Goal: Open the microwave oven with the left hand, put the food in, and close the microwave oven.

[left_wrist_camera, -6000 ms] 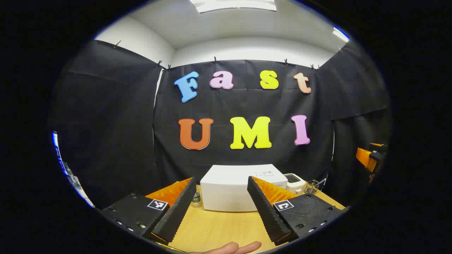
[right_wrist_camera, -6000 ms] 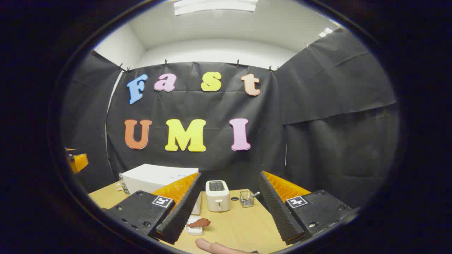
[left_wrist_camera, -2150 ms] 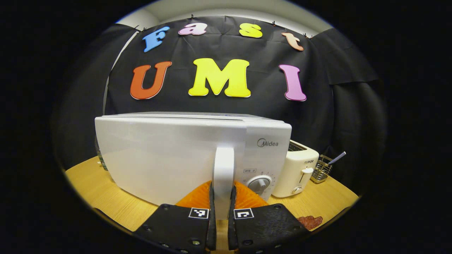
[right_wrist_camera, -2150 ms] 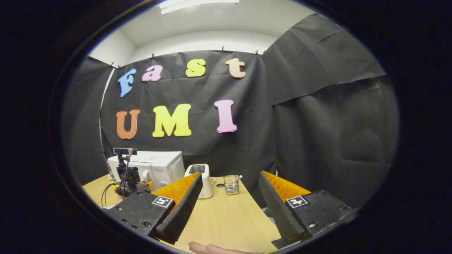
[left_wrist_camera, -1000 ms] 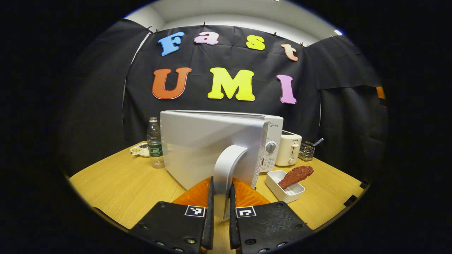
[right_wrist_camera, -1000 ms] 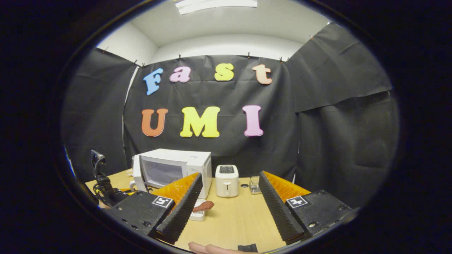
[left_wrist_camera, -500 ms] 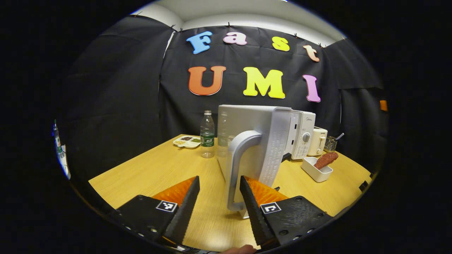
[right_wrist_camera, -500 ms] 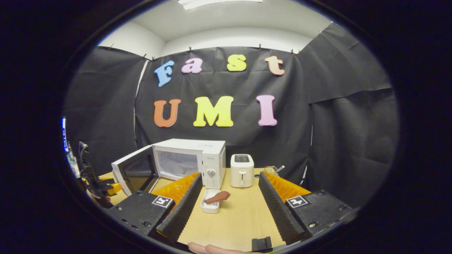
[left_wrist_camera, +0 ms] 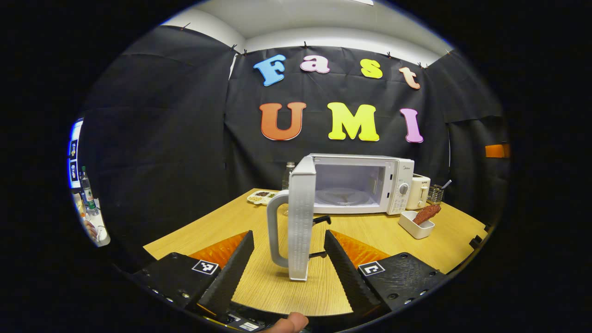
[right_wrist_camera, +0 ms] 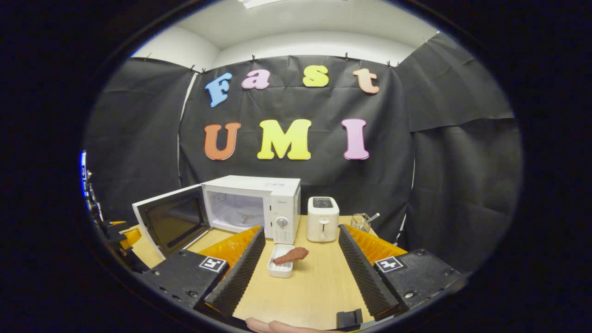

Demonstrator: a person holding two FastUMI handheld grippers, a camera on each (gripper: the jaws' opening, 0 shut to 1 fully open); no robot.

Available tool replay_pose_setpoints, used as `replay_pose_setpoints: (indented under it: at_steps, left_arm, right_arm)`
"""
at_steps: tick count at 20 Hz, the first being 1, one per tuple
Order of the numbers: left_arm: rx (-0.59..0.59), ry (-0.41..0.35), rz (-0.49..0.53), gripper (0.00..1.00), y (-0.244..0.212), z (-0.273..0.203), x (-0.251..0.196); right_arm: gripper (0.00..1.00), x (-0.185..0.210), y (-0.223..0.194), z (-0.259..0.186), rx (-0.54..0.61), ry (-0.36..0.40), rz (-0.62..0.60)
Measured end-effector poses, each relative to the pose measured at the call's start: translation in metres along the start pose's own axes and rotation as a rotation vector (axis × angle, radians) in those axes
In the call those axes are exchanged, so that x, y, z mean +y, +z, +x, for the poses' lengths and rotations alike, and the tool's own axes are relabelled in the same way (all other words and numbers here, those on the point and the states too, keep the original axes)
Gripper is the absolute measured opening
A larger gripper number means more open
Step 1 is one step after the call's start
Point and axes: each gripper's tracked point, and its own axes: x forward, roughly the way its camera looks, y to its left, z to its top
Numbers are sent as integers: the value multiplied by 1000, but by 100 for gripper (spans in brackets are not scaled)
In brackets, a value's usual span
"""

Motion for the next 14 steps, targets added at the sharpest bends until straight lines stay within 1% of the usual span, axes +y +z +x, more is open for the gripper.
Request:
replay_pose_setpoints:
  at_steps: [5, 9, 13, 14]
  left_arm:
    - [-32, -19, -30, 94, 33, -8, -19]
    - [-47, -35, -22, 94, 59, 5, -39]
    - [-83, -74, 3, 94, 87, 19, -66]
    - [-91, -83, 11, 94, 93, 23, -73]
  right_arm:
    - [100, -7, -5, 25, 37, -1, -22]
    - [100, -19, -16, 57, 95, -1, -41]
    - [100, -31, -35, 100, 197, 31, -39]
    - [96, -33, -44, 111, 233, 45, -29]
